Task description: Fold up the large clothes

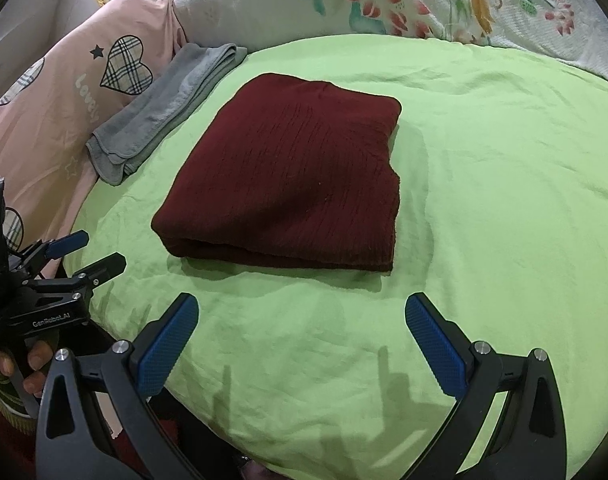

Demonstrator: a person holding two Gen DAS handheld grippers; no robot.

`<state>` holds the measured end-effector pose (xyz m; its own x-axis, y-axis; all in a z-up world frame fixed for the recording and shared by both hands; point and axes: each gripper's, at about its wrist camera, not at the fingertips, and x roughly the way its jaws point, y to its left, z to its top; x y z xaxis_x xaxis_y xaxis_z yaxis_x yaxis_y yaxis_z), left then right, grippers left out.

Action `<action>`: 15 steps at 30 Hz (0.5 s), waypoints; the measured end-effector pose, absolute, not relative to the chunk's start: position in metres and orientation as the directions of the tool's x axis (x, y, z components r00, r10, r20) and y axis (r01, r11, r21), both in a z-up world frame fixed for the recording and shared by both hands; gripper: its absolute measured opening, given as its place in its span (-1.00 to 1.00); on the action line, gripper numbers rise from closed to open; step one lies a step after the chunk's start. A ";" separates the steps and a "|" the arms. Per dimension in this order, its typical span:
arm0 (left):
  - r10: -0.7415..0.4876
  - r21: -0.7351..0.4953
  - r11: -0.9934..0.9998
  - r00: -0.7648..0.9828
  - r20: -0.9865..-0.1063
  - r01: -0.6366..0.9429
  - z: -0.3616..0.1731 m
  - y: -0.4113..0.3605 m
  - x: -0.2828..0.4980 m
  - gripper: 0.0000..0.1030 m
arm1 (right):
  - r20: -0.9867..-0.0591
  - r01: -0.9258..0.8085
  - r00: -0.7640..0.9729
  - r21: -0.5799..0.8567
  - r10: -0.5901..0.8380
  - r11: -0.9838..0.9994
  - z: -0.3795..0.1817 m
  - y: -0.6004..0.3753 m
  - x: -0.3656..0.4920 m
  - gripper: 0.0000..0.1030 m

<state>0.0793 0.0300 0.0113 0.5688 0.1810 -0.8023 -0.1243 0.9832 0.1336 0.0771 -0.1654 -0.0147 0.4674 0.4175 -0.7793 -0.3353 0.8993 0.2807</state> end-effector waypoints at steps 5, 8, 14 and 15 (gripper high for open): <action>0.183 0.130 0.982 0.570 -0.801 -0.134 0.011 0.031 0.083 0.74 | -0.775 -0.339 0.468 0.286 0.424 0.896 -0.014 -0.163 0.081 0.99; 0.184 0.130 0.982 0.570 -0.801 -0.135 0.010 0.030 0.084 0.74 | -0.775 -0.342 0.467 0.285 0.426 0.895 -0.014 -0.162 0.083 0.99; 0.176 0.126 0.984 0.576 -0.799 -0.127 0.011 0.026 0.085 0.74 | -0.777 -0.340 0.465 0.286 0.424 0.896 -0.014 -0.160 0.086 0.99; 0.175 0.126 0.984 0.576 -0.799 -0.124 0.011 0.026 0.085 0.74 | -0.777 -0.339 0.464 0.287 0.425 0.896 -0.014 -0.159 0.087 0.99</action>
<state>0.0850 0.0255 0.0108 0.5758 0.1752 -0.7986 -0.1244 0.9842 0.1262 0.0871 -0.1595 -0.0140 0.4644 0.4246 -0.7773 -0.3391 0.8960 0.2868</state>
